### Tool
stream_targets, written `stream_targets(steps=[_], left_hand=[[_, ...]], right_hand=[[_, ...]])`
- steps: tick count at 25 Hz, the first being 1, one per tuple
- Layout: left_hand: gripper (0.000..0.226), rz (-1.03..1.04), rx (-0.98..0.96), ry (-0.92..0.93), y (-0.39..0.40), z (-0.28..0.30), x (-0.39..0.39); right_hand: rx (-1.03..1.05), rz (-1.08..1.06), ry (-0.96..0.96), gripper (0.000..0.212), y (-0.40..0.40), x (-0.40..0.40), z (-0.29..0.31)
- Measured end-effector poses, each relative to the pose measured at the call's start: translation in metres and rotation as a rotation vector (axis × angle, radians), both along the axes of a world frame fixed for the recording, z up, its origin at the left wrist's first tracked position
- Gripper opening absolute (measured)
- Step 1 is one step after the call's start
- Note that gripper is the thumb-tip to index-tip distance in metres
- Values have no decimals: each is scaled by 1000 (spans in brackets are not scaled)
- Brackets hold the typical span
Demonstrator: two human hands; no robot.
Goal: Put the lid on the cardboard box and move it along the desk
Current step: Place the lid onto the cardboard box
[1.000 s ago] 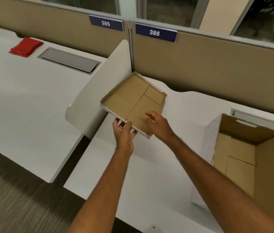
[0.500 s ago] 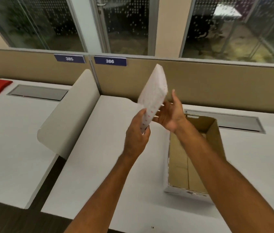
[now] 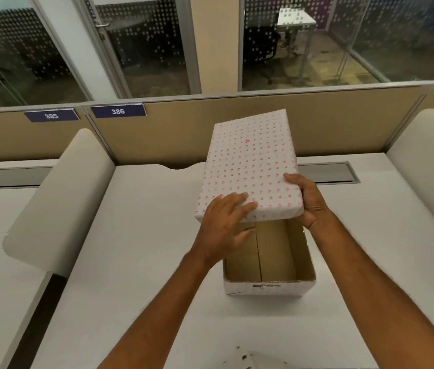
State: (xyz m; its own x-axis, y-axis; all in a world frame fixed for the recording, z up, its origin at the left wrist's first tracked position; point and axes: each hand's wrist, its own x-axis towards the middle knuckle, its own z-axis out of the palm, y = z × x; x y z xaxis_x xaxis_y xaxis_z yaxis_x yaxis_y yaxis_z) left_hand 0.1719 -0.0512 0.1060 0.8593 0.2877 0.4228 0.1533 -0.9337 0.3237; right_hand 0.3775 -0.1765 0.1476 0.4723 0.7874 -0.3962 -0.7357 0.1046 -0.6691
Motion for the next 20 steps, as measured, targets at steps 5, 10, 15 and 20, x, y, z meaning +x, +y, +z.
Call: stream_targets(steps=[5,10,15,20], left_hand=[[42,209,-339,-76,-4,-2,10],[62,509,-1387,38,5,6,15],[46,506,-1432,21,-26,-26,11],[31,535,-1329,-58,-41,-53,11]], right_hand=[[-108,-23,38,47,-50,10,-27],[-187,-36,72,43,-85,9,-52],[-353,18,-58,53,-99,-2,-71],[-597,-106,-394,54,-103,-12,-98]])
